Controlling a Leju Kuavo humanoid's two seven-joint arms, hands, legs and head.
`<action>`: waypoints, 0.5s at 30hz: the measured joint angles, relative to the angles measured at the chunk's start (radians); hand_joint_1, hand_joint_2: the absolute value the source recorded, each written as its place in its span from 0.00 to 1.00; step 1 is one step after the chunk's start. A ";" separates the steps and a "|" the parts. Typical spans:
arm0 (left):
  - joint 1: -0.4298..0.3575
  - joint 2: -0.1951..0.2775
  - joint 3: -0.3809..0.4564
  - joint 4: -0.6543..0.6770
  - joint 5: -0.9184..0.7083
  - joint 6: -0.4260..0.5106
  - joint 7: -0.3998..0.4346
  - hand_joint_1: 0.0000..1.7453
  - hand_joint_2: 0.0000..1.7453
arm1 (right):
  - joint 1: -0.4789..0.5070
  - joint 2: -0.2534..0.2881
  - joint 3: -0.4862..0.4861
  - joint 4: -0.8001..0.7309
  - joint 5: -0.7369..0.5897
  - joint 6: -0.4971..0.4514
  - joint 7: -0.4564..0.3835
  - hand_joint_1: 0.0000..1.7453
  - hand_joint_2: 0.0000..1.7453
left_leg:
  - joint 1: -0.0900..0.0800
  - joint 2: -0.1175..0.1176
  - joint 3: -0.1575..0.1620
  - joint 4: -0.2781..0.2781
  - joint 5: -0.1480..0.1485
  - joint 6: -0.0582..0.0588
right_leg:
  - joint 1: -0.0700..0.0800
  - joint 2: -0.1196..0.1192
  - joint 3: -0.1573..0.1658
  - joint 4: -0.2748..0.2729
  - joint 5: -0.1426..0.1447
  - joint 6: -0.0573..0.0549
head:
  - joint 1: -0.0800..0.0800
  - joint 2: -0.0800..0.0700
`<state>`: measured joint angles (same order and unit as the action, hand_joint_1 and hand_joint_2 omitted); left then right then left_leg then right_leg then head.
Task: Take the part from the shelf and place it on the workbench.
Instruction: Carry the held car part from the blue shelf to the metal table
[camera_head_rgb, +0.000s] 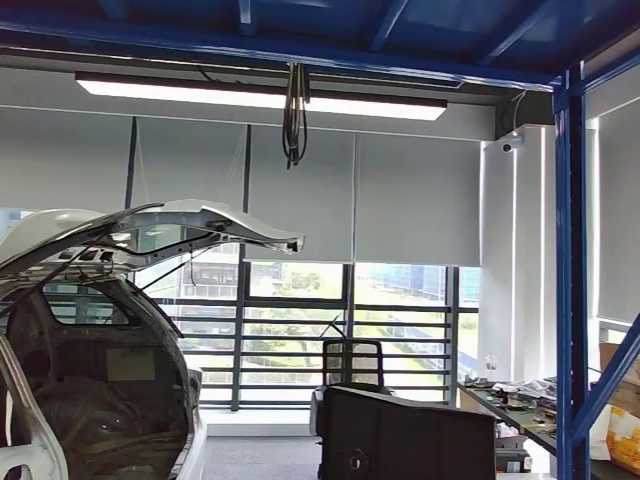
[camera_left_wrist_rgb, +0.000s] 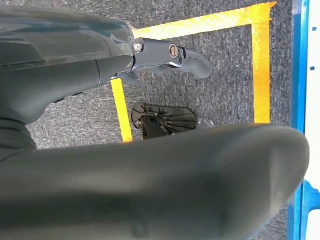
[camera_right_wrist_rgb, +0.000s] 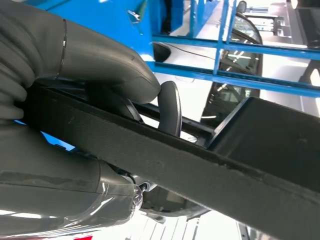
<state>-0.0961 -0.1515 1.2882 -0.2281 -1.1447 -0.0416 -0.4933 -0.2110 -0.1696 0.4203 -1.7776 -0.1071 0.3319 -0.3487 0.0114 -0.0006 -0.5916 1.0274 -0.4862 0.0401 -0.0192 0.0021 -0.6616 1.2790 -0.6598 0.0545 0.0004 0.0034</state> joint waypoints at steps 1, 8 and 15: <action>0.001 0.000 0.000 0.000 0.002 0.000 0.002 0.00 1.00 | 0.003 -0.003 -0.001 0.000 -0.001 0.001 0.000 1.00 1.00 | 0.001 0.000 0.000 0.001 0.000 -0.001 | -0.002 0.000 -0.007 0.001 0.017 0.002 | 0.000 0.000; 0.004 0.001 0.000 0.000 0.006 0.000 0.012 0.00 1.00 | 0.012 -0.016 -0.008 -0.001 -0.007 0.003 -0.001 1.00 1.00 | 0.003 -0.004 -0.007 0.008 0.001 -0.037 | 0.003 0.004 0.075 -0.247 0.163 -0.018 | 0.000 0.001; 0.008 0.003 0.000 0.000 0.006 0.001 0.019 0.00 1.00 | 0.022 -0.019 -0.013 -0.007 -0.011 0.003 -0.005 1.00 1.00 | 0.006 -0.004 -0.087 0.262 -0.174 -0.054 | 0.004 -0.005 0.045 -0.255 0.196 -0.061 | 0.000 0.000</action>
<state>-0.0882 -0.1484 1.2886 -0.2281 -1.1385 -0.0407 -0.4739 -0.1885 -0.1883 0.4070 -1.7848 -0.1178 0.3353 -0.3541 0.0177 -0.0044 -0.6789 1.2894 -0.6598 -0.0144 -0.0152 -0.0032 -0.6170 1.0238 -0.4643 -0.0068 0.0004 0.0034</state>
